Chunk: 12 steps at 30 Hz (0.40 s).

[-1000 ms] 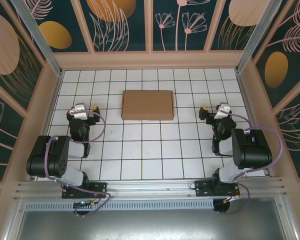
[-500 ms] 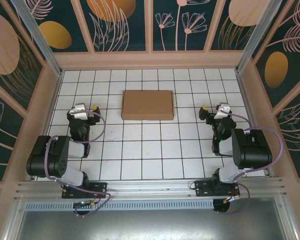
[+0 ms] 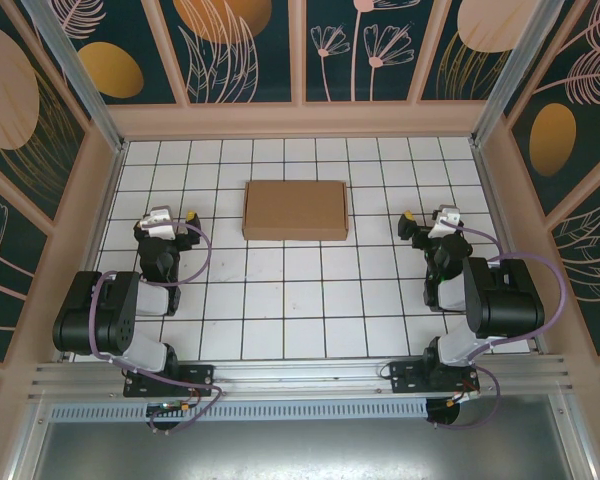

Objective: Fold the paper box

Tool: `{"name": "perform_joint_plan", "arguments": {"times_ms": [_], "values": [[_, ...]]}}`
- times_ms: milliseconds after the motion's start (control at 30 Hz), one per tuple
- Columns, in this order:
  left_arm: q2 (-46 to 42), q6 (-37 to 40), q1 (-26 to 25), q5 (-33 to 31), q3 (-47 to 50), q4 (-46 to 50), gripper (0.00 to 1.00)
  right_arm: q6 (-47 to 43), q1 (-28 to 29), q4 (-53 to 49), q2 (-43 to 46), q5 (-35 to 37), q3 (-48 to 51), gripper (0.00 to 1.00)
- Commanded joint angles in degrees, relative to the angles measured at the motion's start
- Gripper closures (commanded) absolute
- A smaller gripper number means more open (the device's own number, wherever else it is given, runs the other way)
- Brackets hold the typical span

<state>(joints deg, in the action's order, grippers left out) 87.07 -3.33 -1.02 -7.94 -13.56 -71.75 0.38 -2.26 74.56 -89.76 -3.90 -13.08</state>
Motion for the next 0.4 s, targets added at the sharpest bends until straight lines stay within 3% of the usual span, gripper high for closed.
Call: {"name": "perform_joint_plan", "arguments": {"times_ms": [0,367], "values": [[0.0,-0.9,0.4,0.3,-0.1,-0.8,0.01,0.1,0.2,0.8,0.3,1.4,0.4,0.01],[0.0,-0.9,0.4,0.3,-0.2,-0.6,0.01,0.1,0.3,0.8,0.3,1.4,0.4,0.01]]}}
